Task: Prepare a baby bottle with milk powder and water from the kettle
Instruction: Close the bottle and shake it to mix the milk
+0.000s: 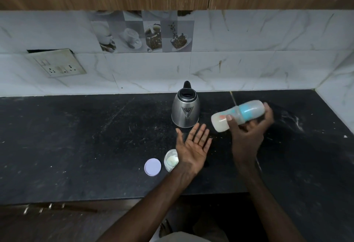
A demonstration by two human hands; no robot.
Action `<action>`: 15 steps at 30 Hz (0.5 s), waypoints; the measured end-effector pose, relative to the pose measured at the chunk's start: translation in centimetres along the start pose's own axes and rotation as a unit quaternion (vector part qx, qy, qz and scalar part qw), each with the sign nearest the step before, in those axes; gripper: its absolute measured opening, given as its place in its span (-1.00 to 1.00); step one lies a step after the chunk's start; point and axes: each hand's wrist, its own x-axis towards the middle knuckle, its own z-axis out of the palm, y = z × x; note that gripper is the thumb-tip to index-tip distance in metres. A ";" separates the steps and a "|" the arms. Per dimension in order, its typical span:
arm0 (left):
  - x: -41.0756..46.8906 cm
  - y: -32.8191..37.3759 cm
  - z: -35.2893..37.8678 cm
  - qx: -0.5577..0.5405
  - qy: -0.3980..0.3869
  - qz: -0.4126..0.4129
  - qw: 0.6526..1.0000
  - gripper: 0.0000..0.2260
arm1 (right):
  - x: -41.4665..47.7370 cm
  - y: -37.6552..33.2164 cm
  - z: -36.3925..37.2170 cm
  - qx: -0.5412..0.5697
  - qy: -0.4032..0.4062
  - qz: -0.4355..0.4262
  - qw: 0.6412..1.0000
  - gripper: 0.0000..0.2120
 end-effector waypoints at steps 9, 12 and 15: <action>1.0 0.0 -0.6 0.006 0.023 0.000 1.000 -0.28 | -1.9 1.2 1.6 -0.007 0.012 0.065 0.998 -0.13; 1.2 -0.5 -1.3 -0.019 0.035 -0.015 0.999 -0.28 | -3.0 1.8 1.9 -0.082 -0.143 0.046 0.985 -0.12; 1.4 -0.3 -1.9 0.020 0.045 -0.006 0.999 -0.29 | -1.2 1.7 1.6 -0.008 -0.005 0.061 0.998 -0.11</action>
